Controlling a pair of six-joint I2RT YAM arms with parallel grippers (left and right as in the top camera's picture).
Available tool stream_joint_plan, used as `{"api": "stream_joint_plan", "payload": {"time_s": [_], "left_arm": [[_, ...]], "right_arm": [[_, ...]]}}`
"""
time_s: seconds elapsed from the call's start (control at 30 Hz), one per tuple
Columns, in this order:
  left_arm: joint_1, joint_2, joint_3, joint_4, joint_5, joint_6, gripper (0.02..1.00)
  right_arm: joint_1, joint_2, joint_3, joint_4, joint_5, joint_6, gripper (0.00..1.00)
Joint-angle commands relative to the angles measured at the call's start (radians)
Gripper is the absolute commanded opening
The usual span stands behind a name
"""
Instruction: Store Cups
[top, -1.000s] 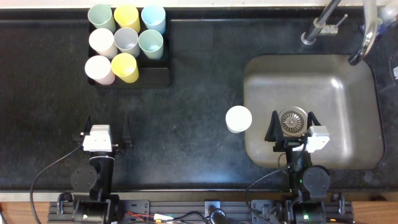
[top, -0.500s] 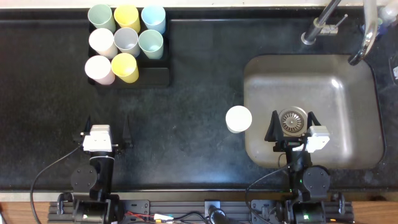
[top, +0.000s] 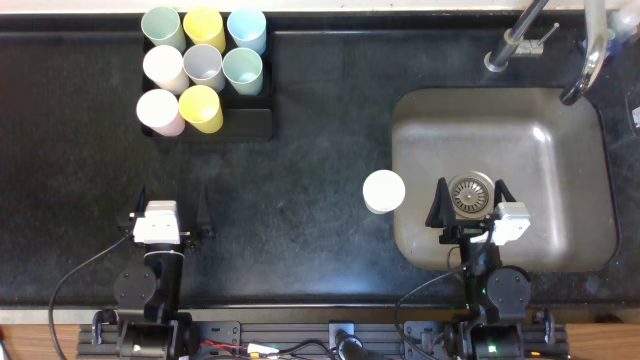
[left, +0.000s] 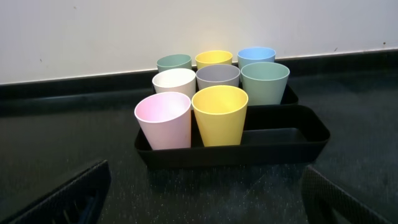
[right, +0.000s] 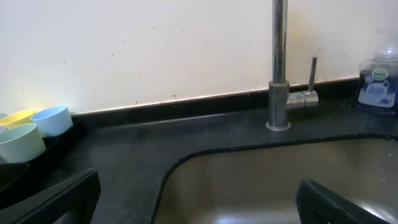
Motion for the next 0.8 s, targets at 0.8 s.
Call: {"api": "stream_joint_plan", "payload": {"time_s": [0.8], "left_arm": [[-0.007,-0.012,-0.01,0.007,0.014,0.019,0.998]], "right_arm": [[0.031,0.691,0.942,-0.837,0.008,-0.029,0.996]]}}
